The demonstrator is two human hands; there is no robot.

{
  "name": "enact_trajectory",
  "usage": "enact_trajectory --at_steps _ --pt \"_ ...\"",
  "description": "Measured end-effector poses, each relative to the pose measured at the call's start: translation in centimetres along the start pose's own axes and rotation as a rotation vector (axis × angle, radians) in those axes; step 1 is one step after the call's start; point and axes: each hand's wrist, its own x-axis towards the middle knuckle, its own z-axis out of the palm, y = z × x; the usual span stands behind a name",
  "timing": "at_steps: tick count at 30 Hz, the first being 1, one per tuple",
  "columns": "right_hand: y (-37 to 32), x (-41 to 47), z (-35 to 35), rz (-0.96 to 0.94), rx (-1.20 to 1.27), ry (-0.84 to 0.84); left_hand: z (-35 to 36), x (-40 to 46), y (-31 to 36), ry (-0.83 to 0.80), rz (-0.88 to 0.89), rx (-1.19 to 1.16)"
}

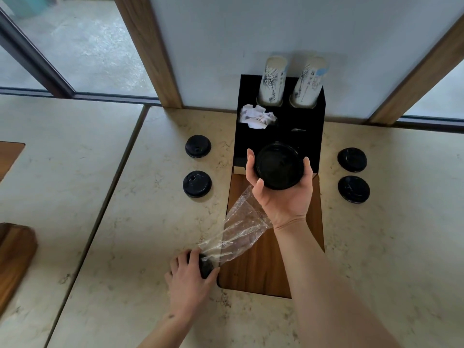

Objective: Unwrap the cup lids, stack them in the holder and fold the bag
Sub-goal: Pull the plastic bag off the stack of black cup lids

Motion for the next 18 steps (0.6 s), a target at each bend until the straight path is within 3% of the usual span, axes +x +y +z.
enact_trajectory --at_steps 8,12,15,18 --pt "-2.1 1.5 1.4 -0.021 -0.225 0.204 -0.4 1.1 0.8 0.039 -0.031 -0.063" --pt "-4.4 4.9 0.9 -0.071 -0.406 0.523 -0.7 2.1 1.2 0.058 -0.026 -0.095" --pt "-4.9 8.1 -0.4 -0.091 -1.125 0.810 -1.0 3.0 1.4 0.071 -0.018 -0.117" --pt "-6.2 10.4 -2.1 -0.085 -1.926 0.828 -1.0 3.5 1.3 0.060 -0.011 -0.115"
